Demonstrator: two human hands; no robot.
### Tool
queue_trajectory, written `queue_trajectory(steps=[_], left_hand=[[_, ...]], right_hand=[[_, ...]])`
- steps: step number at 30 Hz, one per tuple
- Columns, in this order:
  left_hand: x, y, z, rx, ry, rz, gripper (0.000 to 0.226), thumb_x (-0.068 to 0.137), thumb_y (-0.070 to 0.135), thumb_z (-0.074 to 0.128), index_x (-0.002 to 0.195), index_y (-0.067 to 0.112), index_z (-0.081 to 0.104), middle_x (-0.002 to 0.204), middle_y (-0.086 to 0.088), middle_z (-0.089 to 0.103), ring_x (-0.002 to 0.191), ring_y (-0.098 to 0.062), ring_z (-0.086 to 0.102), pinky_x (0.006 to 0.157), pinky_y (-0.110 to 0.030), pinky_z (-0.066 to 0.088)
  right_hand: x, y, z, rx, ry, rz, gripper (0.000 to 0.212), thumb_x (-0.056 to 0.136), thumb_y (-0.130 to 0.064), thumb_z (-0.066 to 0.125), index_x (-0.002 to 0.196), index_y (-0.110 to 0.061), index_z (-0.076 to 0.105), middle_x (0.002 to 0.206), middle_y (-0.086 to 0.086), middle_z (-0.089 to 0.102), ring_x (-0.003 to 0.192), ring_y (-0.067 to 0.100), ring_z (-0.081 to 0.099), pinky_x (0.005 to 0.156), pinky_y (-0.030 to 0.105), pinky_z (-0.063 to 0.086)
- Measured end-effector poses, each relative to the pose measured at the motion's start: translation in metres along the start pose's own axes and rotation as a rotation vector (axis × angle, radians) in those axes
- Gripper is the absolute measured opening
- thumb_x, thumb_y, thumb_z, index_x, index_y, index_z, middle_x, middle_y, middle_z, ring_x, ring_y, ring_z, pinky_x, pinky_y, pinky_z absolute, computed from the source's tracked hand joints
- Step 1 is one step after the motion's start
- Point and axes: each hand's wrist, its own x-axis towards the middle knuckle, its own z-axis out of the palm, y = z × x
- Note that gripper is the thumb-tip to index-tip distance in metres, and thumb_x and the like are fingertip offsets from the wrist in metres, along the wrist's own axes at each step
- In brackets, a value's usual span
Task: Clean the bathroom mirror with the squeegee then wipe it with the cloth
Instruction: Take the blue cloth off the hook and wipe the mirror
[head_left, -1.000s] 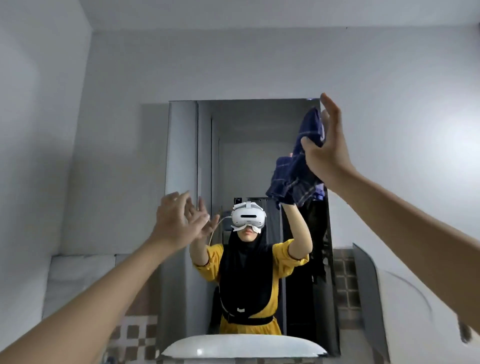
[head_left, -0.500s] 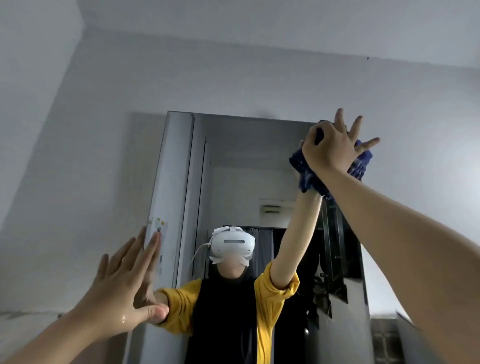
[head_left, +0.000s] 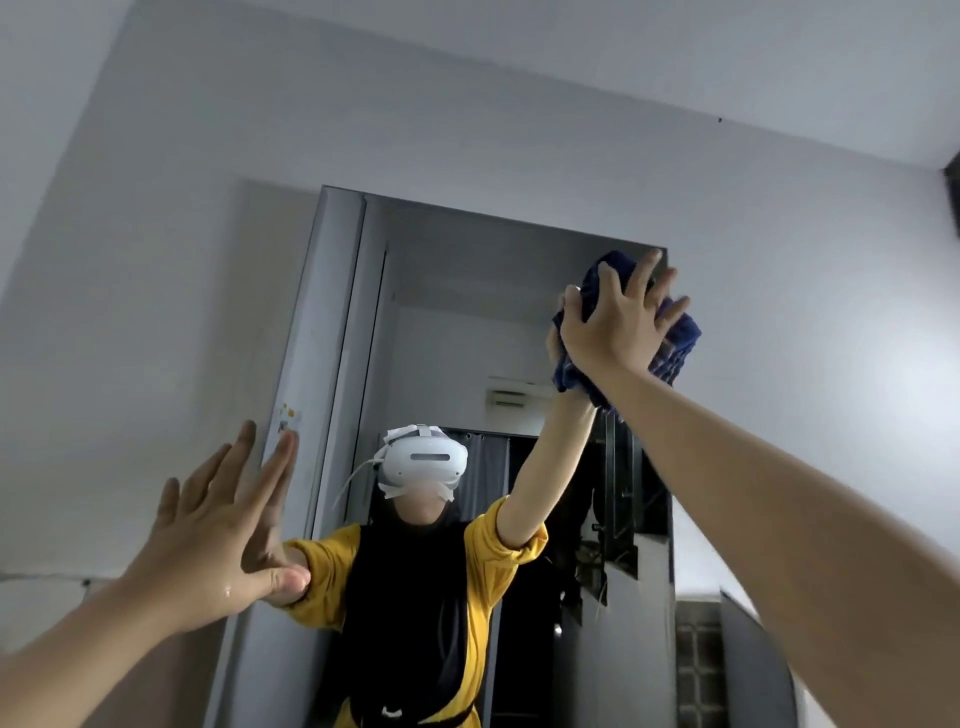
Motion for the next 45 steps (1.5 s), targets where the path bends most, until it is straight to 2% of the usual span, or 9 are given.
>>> queue_trajectory(steps=[3, 5, 10, 14, 18, 27, 31, 35, 45], left_hand=[[0.001, 0.001, 0.000, 0.016, -0.016, -0.020, 0.135, 0.050, 0.078, 0.064, 0.130, 0.045, -0.040, 0.148, -0.002, -0.037, 0.143, -0.030, -0.014, 0.113, -0.057, 0.008], [0.001, 0.002, -0.001, -0.004, -0.019, -0.033, 0.134, 0.050, 0.078, 0.065, 0.129, 0.048, -0.039, 0.149, -0.004, -0.035, 0.143, -0.032, -0.013, 0.112, -0.060, 0.010], [-0.001, 0.004, -0.001, -0.078, -0.028, -0.066, 0.131, 0.053, 0.071, 0.071, 0.127, 0.056, -0.036, 0.151, -0.004, -0.033, 0.143, -0.030, -0.016, 0.109, -0.065, 0.017], [-0.001, 0.003, -0.001, -0.126, -0.043, -0.071, 0.128, 0.056, 0.066, 0.074, 0.125, 0.060, -0.035, 0.147, 0.004, -0.041, 0.142, -0.025, -0.022, 0.106, -0.069, 0.020], [-0.002, 0.001, 0.000, -0.140, -0.052, -0.053, 0.127, 0.057, 0.065, 0.073, 0.124, 0.061, -0.035, 0.142, 0.007, -0.044, 0.141, -0.025, -0.023, 0.104, -0.068, 0.027], [-0.003, -0.002, 0.000, -0.160, -0.045, -0.043, 0.125, 0.057, 0.065, 0.073, 0.124, 0.062, -0.033, 0.144, 0.009, -0.043, 0.140, -0.023, -0.025, 0.105, -0.067, 0.027], [-0.004, -0.001, -0.001, -0.142, -0.034, -0.047, 0.124, 0.053, 0.070, 0.069, 0.125, 0.062, -0.032, 0.145, 0.010, -0.041, 0.141, -0.024, -0.022, 0.106, -0.064, 0.029], [-0.005, -0.001, -0.002, -0.130, -0.041, -0.046, 0.124, 0.040, 0.082, 0.054, 0.126, 0.060, -0.034, 0.147, 0.007, -0.039, 0.142, -0.027, -0.019, 0.109, -0.057, 0.026], [-0.002, -0.008, 0.006, -0.146, 0.003, -0.006, 0.127, 0.043, 0.078, 0.059, 0.131, 0.056, -0.029, 0.154, -0.002, -0.025, 0.143, -0.030, -0.012, 0.113, -0.055, 0.020]], right_hand=[[-0.008, -0.034, 0.006, 0.101, -0.005, 0.325, 0.053, 0.093, -0.057, 0.032, 0.140, -0.034, 0.042, 0.162, 0.015, 0.005, 0.145, 0.045, -0.008, 0.107, 0.069, -0.011], [-0.008, -0.053, 0.012, 0.117, -0.024, 0.335, 0.055, 0.093, -0.057, 0.030, 0.143, -0.035, 0.037, 0.162, 0.013, 0.006, 0.145, 0.045, -0.007, 0.106, 0.071, -0.010], [-0.005, -0.093, 0.019, 0.075, -0.022, 0.139, 0.050, 0.090, -0.040, 0.035, 0.139, -0.027, 0.038, 0.162, 0.015, 0.004, 0.145, 0.047, -0.005, 0.106, 0.072, -0.007], [-0.002, -0.130, 0.021, 0.048, -0.056, 0.033, 0.047, 0.089, -0.037, 0.038, 0.133, -0.022, 0.040, 0.162, 0.016, 0.002, 0.145, 0.047, -0.005, 0.107, 0.071, -0.006], [-0.005, -0.168, 0.028, 0.044, -0.082, -0.107, 0.051, 0.091, -0.036, 0.036, 0.139, -0.020, 0.036, 0.161, 0.018, 0.000, 0.144, 0.048, -0.005, 0.110, 0.067, -0.005], [-0.038, -0.226, 0.042, -0.003, -0.176, -0.672, 0.049, 0.090, -0.037, 0.040, 0.139, -0.026, 0.040, 0.162, 0.012, 0.003, 0.146, 0.044, -0.004, 0.116, 0.058, -0.004], [-0.048, -0.212, 0.043, -0.029, -0.196, -0.867, 0.052, 0.089, -0.041, 0.042, 0.140, -0.034, 0.041, 0.163, 0.004, 0.009, 0.148, 0.038, 0.003, 0.115, 0.060, -0.003], [-0.054, -0.173, 0.037, -0.054, -0.186, -0.911, 0.054, 0.089, -0.043, 0.041, 0.142, -0.037, 0.037, 0.162, 0.000, 0.013, 0.148, 0.035, 0.006, 0.111, 0.066, -0.003], [-0.027, -0.034, 0.005, -0.156, -0.191, -0.588, 0.062, 0.090, -0.061, 0.037, 0.147, -0.048, 0.019, 0.163, -0.008, -0.002, 0.150, 0.027, -0.007, 0.101, 0.079, -0.008]])
